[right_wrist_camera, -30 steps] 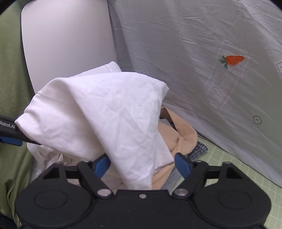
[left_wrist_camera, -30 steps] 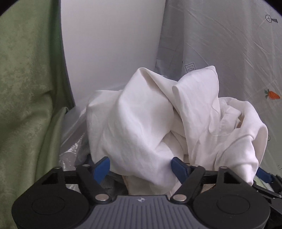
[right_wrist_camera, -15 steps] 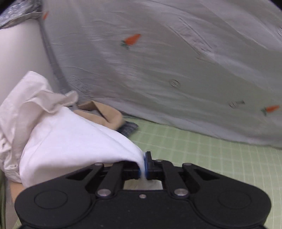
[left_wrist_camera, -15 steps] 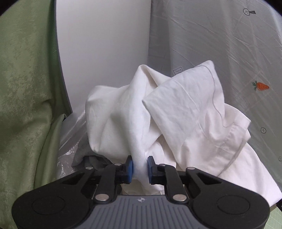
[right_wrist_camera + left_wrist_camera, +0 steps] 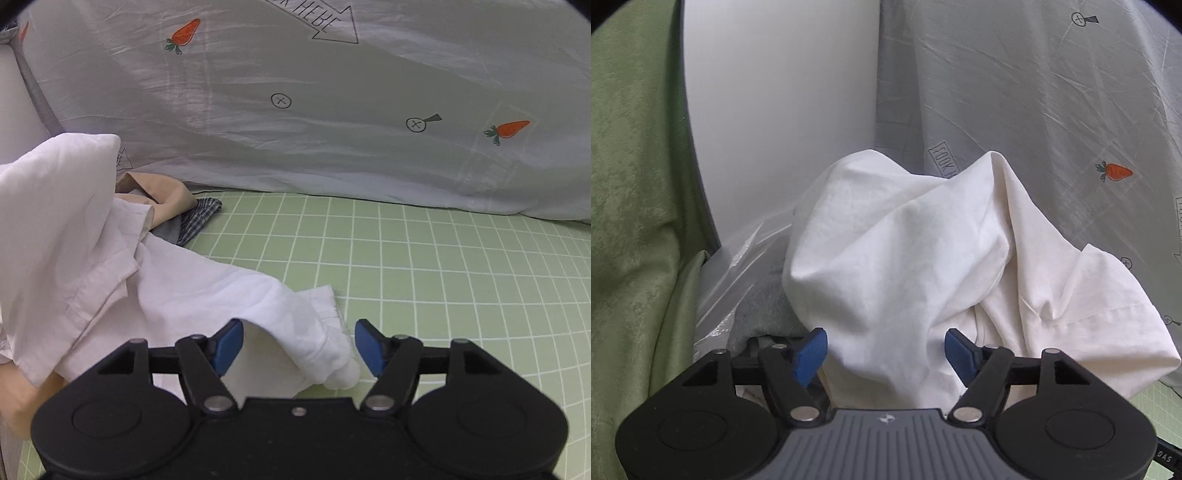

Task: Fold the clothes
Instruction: 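Grasp the white trousers on the heap with both grippers, then lift the white trousers with both grippers and lay them on the mat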

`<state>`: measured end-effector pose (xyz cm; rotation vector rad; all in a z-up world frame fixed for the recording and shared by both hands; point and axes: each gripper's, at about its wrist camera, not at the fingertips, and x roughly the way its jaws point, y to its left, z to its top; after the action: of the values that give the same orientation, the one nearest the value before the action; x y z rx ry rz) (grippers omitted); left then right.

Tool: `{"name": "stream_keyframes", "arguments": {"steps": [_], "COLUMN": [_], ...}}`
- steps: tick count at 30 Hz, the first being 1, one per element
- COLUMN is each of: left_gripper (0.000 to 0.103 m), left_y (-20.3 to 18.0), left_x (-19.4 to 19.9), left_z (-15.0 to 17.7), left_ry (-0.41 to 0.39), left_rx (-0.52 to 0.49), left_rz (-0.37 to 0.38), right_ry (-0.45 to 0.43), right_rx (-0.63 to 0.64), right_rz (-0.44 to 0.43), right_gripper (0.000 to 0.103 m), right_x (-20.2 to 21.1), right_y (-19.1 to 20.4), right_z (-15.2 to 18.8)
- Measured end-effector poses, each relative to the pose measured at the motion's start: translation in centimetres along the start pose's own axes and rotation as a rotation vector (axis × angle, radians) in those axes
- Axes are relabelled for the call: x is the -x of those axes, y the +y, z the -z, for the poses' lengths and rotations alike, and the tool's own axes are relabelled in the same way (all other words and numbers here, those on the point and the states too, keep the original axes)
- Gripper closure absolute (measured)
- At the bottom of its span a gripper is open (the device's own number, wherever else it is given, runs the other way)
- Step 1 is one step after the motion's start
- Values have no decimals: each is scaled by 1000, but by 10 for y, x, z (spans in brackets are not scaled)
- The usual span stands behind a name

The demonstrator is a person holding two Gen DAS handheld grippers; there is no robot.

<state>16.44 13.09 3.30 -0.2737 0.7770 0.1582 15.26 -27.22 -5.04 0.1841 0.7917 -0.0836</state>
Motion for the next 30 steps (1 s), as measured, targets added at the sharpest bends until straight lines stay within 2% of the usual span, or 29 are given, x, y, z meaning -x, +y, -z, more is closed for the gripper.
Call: {"name": "stream_keyframes", "arguments": {"steps": [2, 4, 5, 6, 7, 13, 19, 25, 30], "left_gripper": [36, 74, 78, 83, 86, 90, 92, 94, 94], "left_y": [0, -3, -5, -8, -12, -44, -98, -162, -233], "left_x": [-9, -14, -14, -13, -10, 18, 53, 92, 108], "left_z": [-2, -5, -6, -8, -9, -16, -9, 4, 45], "left_ry": [6, 11, 8, 3, -17, -117, -185, -243, -200], "left_rx": [22, 40, 42, 43, 30, -1, -59, -124, -150], "left_rz": [13, 21, 24, 26, 22, 69, 180, 304, 388], "right_ry": [-11, -22, -27, -32, -38, -70, -198, -293, -352], "right_rx": [-4, -8, -10, -12, -14, -27, -29, -62, -103], "right_rz": [1, 2, 3, 3, 4, 7, 96, 186, 274], "right_gripper": [34, 46, 62, 84, 92, 95, 96, 96, 96], "right_x": [-1, -1, -1, -2, -2, -3, 32, 76, 114], "right_y": [-3, -6, -7, -9, -10, -19, -56, -127, -205], "right_z": [-1, -1, -1, -2, -2, -4, -8, -7, -2]}}
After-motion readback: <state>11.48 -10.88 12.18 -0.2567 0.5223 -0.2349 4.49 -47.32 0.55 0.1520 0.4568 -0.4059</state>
